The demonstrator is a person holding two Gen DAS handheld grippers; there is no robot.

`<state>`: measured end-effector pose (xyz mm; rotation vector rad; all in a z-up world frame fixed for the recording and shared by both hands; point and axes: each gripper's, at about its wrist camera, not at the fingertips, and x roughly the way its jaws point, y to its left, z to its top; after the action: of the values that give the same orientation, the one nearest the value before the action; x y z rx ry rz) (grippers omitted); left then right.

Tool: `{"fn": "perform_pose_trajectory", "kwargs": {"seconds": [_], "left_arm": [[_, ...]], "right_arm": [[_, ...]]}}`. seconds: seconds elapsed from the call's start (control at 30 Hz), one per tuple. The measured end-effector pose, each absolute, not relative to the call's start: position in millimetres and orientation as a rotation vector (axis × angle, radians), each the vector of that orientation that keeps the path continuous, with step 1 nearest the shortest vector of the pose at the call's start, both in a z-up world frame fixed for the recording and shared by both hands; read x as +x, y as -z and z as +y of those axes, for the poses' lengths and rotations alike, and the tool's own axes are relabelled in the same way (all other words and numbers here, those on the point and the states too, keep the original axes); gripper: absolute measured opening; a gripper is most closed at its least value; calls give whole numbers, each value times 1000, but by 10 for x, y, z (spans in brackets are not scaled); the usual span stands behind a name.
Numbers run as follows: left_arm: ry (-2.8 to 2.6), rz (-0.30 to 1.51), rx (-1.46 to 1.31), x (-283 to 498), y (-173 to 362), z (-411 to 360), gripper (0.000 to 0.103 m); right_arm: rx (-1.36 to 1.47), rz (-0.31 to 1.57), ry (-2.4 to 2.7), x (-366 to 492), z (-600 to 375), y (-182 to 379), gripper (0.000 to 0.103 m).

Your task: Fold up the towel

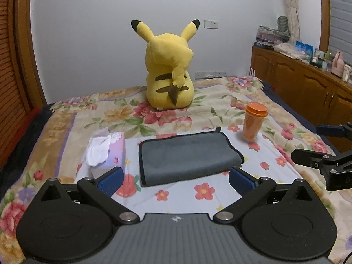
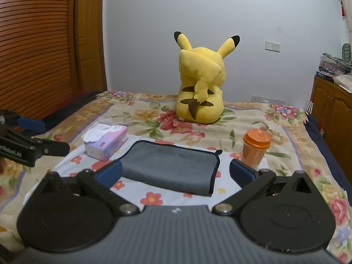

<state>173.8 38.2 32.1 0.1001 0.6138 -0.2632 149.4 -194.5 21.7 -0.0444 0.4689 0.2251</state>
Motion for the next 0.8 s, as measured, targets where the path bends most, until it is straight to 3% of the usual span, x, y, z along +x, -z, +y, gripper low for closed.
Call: {"fn": "perform_pose_trajectory", "kwargs": {"seconds": [0.8], "left_arm": [[244,568,90,942,-315,281,103]], "right_arm": [[10,435,-204,830,-2050,-124,103]]}}
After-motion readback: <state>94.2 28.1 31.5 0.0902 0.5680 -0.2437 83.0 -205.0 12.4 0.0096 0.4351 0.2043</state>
